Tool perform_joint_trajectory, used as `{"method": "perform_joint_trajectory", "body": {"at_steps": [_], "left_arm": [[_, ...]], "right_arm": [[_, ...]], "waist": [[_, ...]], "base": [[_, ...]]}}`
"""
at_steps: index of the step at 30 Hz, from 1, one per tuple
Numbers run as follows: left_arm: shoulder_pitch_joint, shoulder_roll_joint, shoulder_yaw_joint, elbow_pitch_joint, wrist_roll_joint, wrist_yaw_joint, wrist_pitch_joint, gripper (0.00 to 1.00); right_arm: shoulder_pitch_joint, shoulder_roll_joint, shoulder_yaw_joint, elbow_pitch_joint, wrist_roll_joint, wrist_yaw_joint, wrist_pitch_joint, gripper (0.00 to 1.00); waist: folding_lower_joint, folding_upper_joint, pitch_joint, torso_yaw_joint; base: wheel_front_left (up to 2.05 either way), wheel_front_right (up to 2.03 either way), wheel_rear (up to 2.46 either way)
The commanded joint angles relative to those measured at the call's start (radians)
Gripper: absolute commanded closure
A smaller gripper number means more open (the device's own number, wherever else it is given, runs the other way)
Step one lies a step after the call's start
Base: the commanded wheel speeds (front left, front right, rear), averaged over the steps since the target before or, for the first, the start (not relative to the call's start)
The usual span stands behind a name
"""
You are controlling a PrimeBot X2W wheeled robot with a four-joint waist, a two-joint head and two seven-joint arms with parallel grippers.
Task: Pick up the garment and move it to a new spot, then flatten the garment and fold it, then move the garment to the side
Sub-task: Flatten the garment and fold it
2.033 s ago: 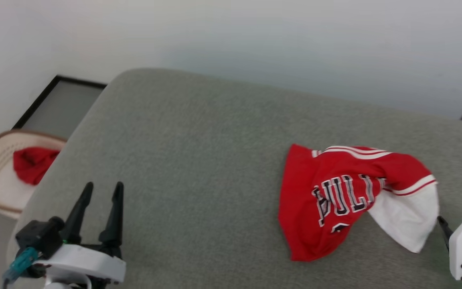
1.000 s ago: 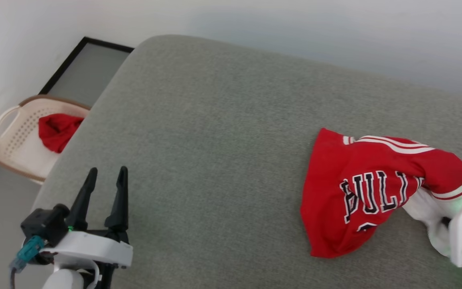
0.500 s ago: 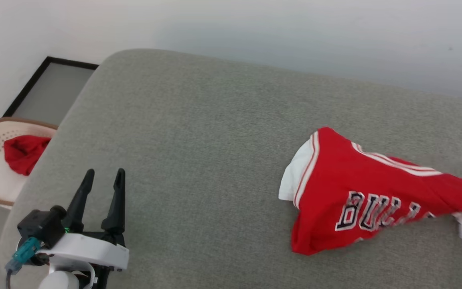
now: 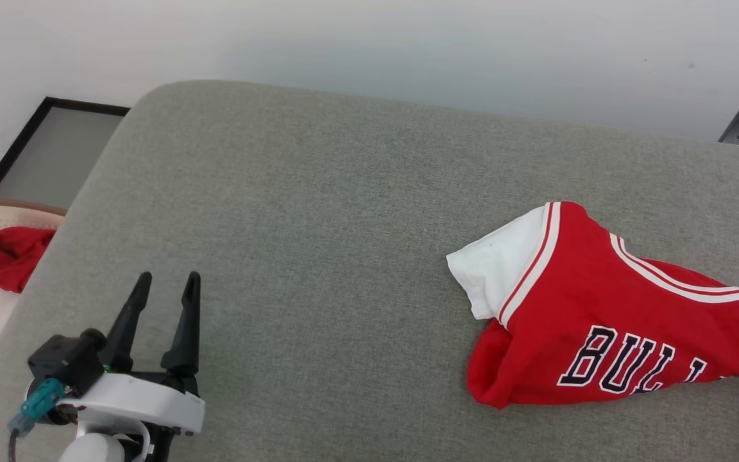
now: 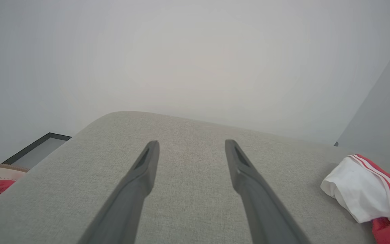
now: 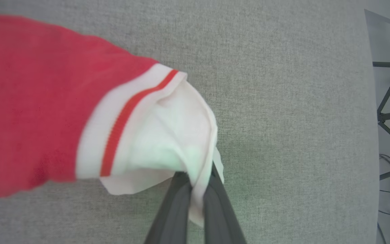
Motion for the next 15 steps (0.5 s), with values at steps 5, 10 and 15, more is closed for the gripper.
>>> {"method": "perform_joint_trajectory", "body": {"at_steps": [5, 10, 15], "left_arm": [[-0.006, 0.014, -0.014, 0.012, -0.012, -0.002, 0.0, 0.0], [-0.006, 0.032, -0.02, 0.02, -0.025, -0.002, 0.0, 0.0], [-0.008, 0.05, -0.022, 0.016, -0.034, 0.0, 0.004, 0.0]], "right_arm": [[-0.037, 0.032, 0.032, 0.034, -0.005, -0.001, -0.036, 0.0], [-0.053, 0.017, 0.076, 0.02, 0.008, -0.001, -0.064, 0.0], [-0.028, 0.002, 0.107, -0.036, 0.015, -0.001, -0.122, 0.0]], "waist": [[0.0, 0.0, -0.005, -0.017], [0.0, 0.0, -0.017, -0.045], [0.0, 0.0, -0.033, -0.076]], "base": [[0.0, 0.0, 0.0], [0.0, 0.0, 0.0], [0.0, 0.0, 0.0]]}}
